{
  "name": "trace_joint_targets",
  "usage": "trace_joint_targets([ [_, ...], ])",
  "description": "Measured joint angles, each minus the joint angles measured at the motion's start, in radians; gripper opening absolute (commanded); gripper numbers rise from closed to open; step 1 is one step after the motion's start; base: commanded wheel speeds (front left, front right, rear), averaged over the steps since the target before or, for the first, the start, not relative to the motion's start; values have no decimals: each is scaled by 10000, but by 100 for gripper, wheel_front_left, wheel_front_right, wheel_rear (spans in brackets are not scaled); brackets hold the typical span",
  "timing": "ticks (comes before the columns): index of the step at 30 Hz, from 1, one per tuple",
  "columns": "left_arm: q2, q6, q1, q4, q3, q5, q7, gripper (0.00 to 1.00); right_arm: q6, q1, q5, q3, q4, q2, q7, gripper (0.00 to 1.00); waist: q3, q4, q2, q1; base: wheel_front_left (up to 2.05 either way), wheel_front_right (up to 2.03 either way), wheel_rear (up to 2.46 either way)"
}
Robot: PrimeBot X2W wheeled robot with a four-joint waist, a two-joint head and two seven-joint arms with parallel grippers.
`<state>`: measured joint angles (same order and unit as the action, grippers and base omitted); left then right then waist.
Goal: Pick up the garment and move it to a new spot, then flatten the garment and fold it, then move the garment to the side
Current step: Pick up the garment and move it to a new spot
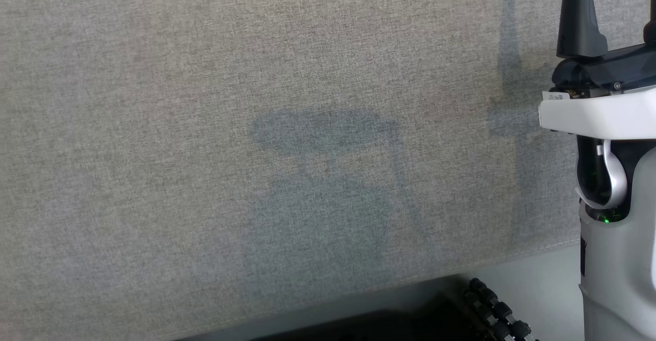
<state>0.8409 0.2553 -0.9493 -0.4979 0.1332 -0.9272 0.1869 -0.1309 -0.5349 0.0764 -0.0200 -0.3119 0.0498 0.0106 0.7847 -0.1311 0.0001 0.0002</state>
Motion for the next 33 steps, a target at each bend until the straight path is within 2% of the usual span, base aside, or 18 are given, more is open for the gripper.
trace_joint_targets([
  [2, 29, 8, -111, -140, 0, 0, 59, 100, 0, 4, 0, 44, -4, -2, 12, 100, 61, -52, 0, -1, 0, 0, 0],
  [3, 35, 4, -159, -221, 2, 0, 59, 65, 0, 4, 2, 67, 0, 0, 10, 100, 87, -71, 0, 0, 0, 0, 0],
  [4, 36, -12, -202, -284, 8, 0, 54, 39, 0, 4, 2, 82, 13, -2, -4, 100, 105, -88, 0, 0, 0, 0, 0],
  [6, 21, -111, -289, -430, 15, 15, -127, 0, 0, 3, 4, 105, 69, -2, -44, 100, 107, -97, 0, 0, 0, 0, 0],
  [16, -157, -1406, -508, -1104, 199, 253, -1546, 0, 0, 78, 17, 136, 700, -4, -407, 100, -551, 31, 0, -2, 0, 0, 0],
  [21, -163, -1760, -545, -1055, 349, 453, -1942, 0, 0, 248, 19, 58, 974, -6, -518, 100, -1080, 130, 0, -2, 0, 0, 0],
  [25, -236, -1914, -515, -752, 621, 654, -2176, 0, 0, 628, 58, -58, 1243, -6, -581, 100, -1716, 246, 0, -2, 0, 0, 0],
  [28, -545, -2033, -261, -288, 966, 759, -2190, 0, 0, 1003, 105, -165, 1415, -10, -623, 100, -2241, 345, 0, -3, 0, 0, 0],
  [33, -1076, -1868, 560, 1012, 1519, 936, -2130, 0, 0, 1682, 209, -299, 1563, -8, -637, 100, -3145, 520, 0, -3, 0, 0, 0],
])
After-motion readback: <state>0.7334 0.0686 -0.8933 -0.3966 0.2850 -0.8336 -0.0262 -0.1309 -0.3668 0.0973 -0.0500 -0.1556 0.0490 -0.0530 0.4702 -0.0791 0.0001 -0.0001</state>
